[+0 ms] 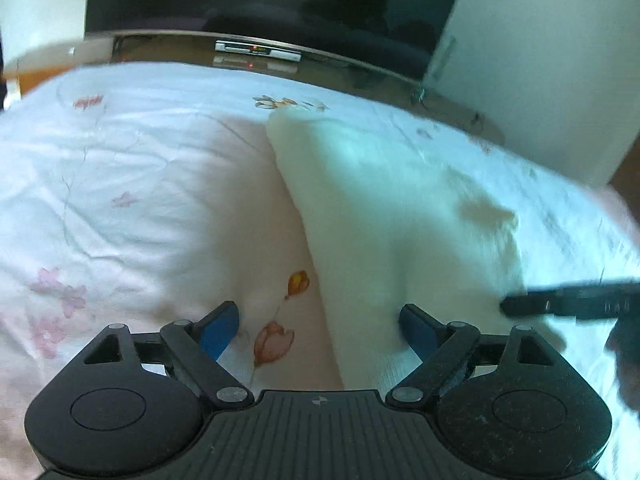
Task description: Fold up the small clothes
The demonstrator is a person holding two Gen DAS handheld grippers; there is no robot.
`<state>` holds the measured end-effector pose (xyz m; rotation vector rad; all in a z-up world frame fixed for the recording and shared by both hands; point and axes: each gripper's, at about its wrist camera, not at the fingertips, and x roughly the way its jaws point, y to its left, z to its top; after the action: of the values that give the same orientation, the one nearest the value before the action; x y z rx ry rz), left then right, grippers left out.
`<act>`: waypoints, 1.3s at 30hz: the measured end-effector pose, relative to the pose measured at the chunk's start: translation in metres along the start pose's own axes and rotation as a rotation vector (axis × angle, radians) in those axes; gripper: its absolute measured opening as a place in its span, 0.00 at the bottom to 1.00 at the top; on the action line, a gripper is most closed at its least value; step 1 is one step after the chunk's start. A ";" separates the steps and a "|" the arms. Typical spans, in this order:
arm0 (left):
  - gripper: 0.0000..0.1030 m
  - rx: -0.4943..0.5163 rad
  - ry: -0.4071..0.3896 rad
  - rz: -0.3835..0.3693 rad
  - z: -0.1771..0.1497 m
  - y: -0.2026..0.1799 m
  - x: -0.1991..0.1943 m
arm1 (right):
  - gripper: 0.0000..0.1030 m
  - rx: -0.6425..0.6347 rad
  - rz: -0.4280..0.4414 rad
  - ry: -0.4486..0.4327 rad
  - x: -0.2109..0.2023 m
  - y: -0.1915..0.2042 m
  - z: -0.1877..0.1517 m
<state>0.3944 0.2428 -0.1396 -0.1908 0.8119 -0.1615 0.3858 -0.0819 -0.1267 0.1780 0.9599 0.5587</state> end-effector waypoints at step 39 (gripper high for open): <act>1.00 0.048 -0.281 0.232 -0.131 -0.181 -0.275 | 0.90 -0.130 -0.321 -0.304 -0.251 0.113 -0.149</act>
<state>0.0990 0.1120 0.0076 -0.0708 0.5443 0.0638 0.1106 -0.1329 0.0136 -0.0101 0.6363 0.2853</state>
